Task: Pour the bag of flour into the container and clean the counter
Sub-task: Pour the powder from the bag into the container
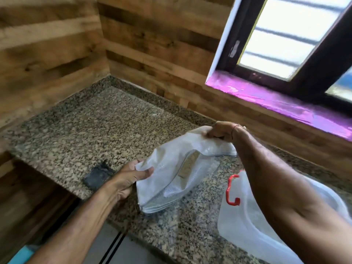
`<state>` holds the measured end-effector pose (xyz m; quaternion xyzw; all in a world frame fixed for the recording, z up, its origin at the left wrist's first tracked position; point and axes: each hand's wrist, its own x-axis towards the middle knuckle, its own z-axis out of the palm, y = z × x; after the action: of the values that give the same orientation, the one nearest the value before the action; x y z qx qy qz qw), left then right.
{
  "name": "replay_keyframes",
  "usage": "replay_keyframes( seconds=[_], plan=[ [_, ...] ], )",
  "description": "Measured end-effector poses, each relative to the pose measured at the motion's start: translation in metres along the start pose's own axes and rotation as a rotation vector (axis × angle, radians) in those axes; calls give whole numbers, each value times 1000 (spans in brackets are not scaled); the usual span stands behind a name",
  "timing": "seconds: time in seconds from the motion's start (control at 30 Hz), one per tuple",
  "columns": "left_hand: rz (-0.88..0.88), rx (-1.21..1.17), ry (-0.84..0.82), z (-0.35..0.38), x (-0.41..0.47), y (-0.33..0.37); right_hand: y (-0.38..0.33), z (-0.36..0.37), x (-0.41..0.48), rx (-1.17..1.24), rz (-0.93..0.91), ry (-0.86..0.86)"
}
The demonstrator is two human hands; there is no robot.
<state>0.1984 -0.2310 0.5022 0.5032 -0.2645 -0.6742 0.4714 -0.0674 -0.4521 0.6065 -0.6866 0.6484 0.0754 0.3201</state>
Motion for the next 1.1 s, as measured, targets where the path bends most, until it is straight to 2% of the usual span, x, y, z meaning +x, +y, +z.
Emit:
replay_keyframes(
  seconds=[0.07,0.17,0.33,0.47,0.57,0.83,0.9,1.1],
  plan=[
    [64,-4,-23,17,1,28,9,-35,-17,83,-44,106],
    [143,-2,-77,51,7,68,27,-83,-54,313,-103,152],
    [253,84,-181,134,13,106,97,-123,-129,808,-279,292],
    [338,157,-209,200,16,101,150,-160,-153,654,-94,416],
    [410,208,-182,245,15,80,185,-172,-168,667,-74,493],
    [558,358,-115,300,15,-1,283,-122,-180,883,-188,587],
    [597,447,-67,302,17,-11,295,-108,-184,930,-181,591],
    [722,694,76,318,5,-33,316,-72,-194,1144,-357,605]
  ],
)
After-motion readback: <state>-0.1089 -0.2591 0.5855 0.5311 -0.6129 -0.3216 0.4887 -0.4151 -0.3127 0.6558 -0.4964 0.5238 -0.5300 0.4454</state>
